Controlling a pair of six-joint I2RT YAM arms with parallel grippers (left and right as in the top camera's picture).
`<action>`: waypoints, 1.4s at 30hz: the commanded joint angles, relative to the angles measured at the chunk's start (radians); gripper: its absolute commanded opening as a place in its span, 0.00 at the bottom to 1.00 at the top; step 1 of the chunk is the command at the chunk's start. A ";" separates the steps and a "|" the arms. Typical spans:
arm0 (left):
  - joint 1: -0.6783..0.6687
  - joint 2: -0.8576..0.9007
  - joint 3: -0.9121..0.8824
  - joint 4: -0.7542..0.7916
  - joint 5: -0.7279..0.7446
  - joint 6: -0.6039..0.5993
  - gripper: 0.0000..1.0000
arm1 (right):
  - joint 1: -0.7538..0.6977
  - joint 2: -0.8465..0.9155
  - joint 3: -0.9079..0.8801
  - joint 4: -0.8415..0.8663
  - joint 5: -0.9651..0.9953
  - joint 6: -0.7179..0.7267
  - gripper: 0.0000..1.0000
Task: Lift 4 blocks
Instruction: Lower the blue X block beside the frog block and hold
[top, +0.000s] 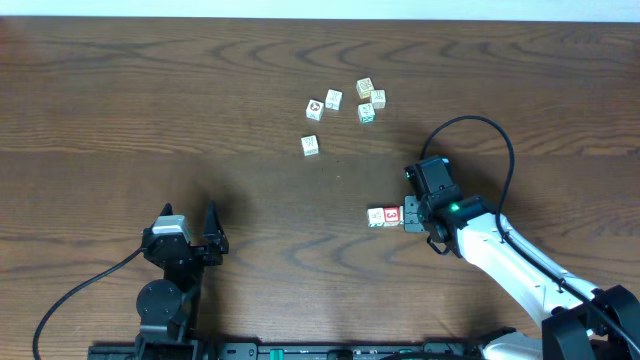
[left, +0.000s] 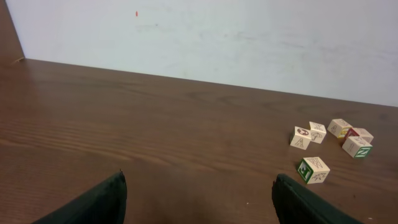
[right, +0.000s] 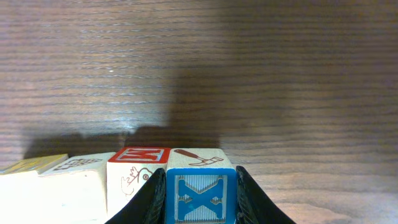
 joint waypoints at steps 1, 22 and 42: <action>0.006 -0.005 -0.018 -0.041 -0.023 -0.001 0.75 | -0.004 0.004 -0.006 0.006 -0.029 -0.055 0.21; 0.006 -0.005 -0.018 -0.041 -0.023 -0.001 0.75 | -0.004 0.005 -0.006 -0.001 -0.020 -0.055 0.30; 0.006 -0.005 -0.018 -0.041 -0.023 -0.001 0.75 | -0.004 0.005 -0.018 -0.009 0.032 -0.009 0.32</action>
